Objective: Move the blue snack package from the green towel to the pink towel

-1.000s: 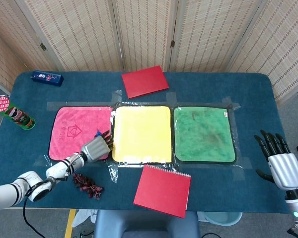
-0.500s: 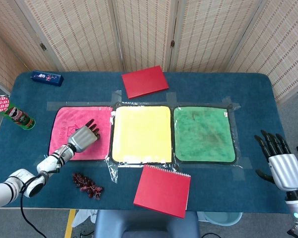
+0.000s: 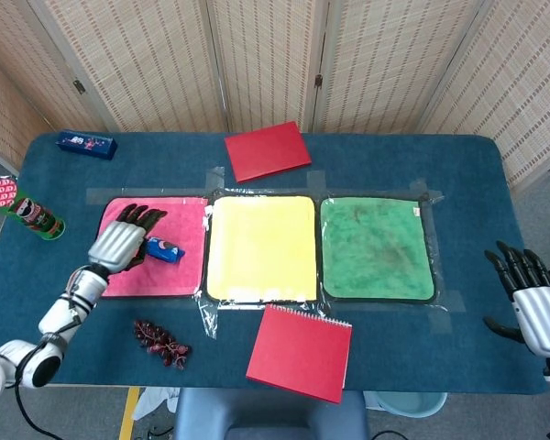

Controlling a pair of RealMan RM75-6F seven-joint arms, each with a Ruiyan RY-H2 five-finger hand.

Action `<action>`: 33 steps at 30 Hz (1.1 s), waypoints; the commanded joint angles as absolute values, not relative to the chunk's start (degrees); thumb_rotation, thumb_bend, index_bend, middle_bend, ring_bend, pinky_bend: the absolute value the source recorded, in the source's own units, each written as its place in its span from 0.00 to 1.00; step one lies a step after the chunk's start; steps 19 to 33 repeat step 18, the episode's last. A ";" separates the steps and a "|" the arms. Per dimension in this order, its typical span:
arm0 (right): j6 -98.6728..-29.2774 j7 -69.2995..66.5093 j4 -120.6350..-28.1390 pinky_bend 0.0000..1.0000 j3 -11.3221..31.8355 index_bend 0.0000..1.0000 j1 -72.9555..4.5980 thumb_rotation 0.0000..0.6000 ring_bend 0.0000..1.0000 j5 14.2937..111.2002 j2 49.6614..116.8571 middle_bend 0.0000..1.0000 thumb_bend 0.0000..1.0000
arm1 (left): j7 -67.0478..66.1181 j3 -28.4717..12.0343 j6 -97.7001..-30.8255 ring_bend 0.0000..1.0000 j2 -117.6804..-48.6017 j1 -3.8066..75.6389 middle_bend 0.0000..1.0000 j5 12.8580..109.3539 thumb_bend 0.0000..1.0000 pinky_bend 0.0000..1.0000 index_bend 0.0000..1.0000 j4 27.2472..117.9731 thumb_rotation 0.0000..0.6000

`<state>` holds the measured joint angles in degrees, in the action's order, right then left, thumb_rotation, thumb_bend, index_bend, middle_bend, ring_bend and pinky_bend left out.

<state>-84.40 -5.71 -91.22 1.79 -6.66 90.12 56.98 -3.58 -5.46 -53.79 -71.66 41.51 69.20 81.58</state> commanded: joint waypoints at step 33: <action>-84.64 -9.49 -92.31 0.00 0.33 0.00 -5.18 1.00 0.00 90.91 56.88 0.00 0.18 | -3.09 -0.90 -85.30 0.08 -63.38 15.14 0.11 71.08 0.84 0.00 0.14 101.21 1.00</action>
